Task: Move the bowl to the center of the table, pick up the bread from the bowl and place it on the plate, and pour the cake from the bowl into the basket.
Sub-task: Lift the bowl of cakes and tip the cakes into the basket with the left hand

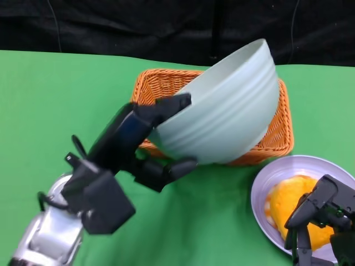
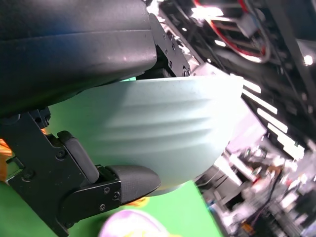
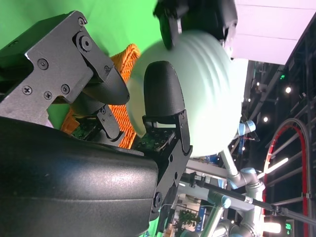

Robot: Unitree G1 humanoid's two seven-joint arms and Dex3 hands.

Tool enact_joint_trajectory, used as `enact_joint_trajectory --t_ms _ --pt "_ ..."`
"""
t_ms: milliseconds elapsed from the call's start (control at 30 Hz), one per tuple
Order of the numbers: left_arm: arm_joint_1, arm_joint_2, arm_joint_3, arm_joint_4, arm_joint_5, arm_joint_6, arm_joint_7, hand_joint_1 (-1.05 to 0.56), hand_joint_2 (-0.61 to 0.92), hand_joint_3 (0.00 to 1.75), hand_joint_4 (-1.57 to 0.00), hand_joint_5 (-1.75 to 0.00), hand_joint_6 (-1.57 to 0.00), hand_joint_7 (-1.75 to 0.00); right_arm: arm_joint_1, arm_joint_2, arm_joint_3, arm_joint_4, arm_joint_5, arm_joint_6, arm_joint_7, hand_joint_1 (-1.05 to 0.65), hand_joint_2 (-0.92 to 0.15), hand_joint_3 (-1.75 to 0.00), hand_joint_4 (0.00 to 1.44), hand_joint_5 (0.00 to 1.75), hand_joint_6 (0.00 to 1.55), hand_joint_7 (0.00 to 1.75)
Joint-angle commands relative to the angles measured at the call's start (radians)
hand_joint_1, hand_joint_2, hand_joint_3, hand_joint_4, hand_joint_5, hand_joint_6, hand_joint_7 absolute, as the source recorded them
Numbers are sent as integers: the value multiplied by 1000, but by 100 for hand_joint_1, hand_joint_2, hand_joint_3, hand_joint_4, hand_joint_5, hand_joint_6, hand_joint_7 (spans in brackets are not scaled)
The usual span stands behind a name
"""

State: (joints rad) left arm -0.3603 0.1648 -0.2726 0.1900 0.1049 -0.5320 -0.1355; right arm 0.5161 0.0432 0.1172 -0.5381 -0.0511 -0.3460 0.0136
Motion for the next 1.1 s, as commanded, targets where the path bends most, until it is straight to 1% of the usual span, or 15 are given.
enact_joint_trajectory --t_ms 33,100,167,333,400,533,600,667,767,933,1100 --pt "-56 -69 46 60 -59 40 6 -13 25 165 -102 -175 -86 -169 10 -13 2 11 3 -20 3 9 -32 -162 90 175 77 161" --pt "-91 -127 70 107 -95 103 13 -18 25 166 -100 -175 -86 -169 19 -12 13 11 7 -19 7 10 -31 -162 90 175 77 161" --pt "-112 -159 91 133 -115 143 6 -21 24 167 -99 -175 -86 -169 25 -10 23 12 11 -15 11 10 -31 -163 91 175 77 163" --pt "-162 -245 156 204 -182 267 15 -21 22 169 -101 -175 -89 -171 38 -7 53 20 6 -19 12 10 -30 -169 91 175 77 165" --pt "-182 -281 197 224 -225 344 29 -20 22 171 -102 -175 -89 -174 41 -6 59 25 1 -25 9 11 -29 -171 90 175 76 164" --pt "-200 -324 263 226 -293 464 44 -20 19 173 -102 -175 -88 -175 46 -2 72 38 -11 -42 2 11 -27 -171 90 175 76 165" --pt "-216 -349 309 228 -342 548 75 -17 23 172 -103 -175 -87 -175 49 -1 83 31 -19 -36 -1 11 -27 -171 90 175 76 165" --pt "-231 -366 351 228 -387 621 97 -16 25 170 -103 -175 -86 -175 49 -3 91 25 -25 -31 -3 11 -27 -170 89 175 76 166" --pt "-256 -384 422 246 -462 720 130 -15 25 174 -104 -175 -87 -174 42 -4 94 24 -38 -27 -7 11 -28 -169 89 175 75 167" --pt "-275 -391 526 261 -586 841 145 -17 29 175 -105 -175 -88 -173 32 -8 91 21 -48 -17 -7 11 -28 -169 90 175 76 167" --pt "-266 -399 583 234 -683 922 134 -20 29 170 -107 -175 -87 -174 48 -14 93 21 -29 -42 0 11 -27 -168 90 175 76 167"
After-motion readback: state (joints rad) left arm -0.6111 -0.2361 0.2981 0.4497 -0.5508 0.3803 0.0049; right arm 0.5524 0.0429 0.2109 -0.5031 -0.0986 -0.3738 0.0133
